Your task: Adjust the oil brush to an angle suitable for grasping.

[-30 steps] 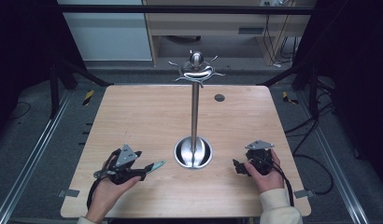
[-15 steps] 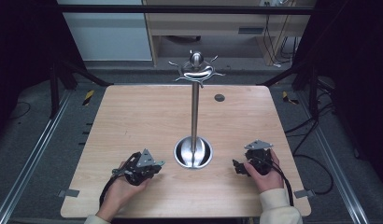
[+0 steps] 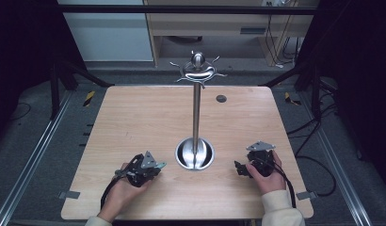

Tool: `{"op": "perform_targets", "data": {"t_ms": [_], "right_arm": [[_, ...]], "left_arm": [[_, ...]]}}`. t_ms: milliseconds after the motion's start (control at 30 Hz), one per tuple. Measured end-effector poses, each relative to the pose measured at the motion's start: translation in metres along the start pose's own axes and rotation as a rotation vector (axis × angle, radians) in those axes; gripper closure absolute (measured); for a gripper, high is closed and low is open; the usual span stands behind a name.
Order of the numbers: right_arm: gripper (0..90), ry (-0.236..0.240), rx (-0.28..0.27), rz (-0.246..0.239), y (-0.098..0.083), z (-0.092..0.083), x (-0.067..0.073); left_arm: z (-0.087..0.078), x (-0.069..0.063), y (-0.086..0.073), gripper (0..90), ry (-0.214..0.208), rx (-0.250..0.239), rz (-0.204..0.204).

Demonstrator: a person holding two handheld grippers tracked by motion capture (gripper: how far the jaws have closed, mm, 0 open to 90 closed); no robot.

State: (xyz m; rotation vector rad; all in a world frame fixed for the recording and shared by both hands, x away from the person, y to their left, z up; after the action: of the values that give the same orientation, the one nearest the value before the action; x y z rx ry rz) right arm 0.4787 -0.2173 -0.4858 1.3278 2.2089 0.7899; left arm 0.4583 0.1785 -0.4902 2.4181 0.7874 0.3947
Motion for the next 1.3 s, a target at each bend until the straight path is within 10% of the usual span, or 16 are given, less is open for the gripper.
{"op": "perform_targets", "data": {"t_ms": [400,933,1300], "right_arm": [[8.0,-0.001,0.000,0.000,0.000,0.000,0.000],[8.0,-0.007,-0.004,-0.002,-0.001,-0.001,-0.001],[8.0,-0.005,-0.007,0.005,-0.001,-0.002,-0.001]], "left_arm": [[0.003,0.005,-0.002,90.0,0.013,0.020,-0.016],[-0.015,0.023,-0.001,90.0,0.131,0.035,-0.077],[-0.051,0.031,0.005,79.1,0.130,0.228,-0.112]]}}
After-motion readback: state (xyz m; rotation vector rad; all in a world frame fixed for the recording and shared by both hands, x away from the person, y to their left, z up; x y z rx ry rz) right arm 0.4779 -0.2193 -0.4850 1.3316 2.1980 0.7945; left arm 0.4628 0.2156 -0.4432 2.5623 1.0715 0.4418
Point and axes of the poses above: each handheld gripper's, and its own axes: z roughly forward along the jaws, y roughly out of its top, x roughly to its left, the point moved 1 cm from there along z, roughly forward along the jaws, and after that the axes turned 2 degrees about x, right-handed, at the moved point
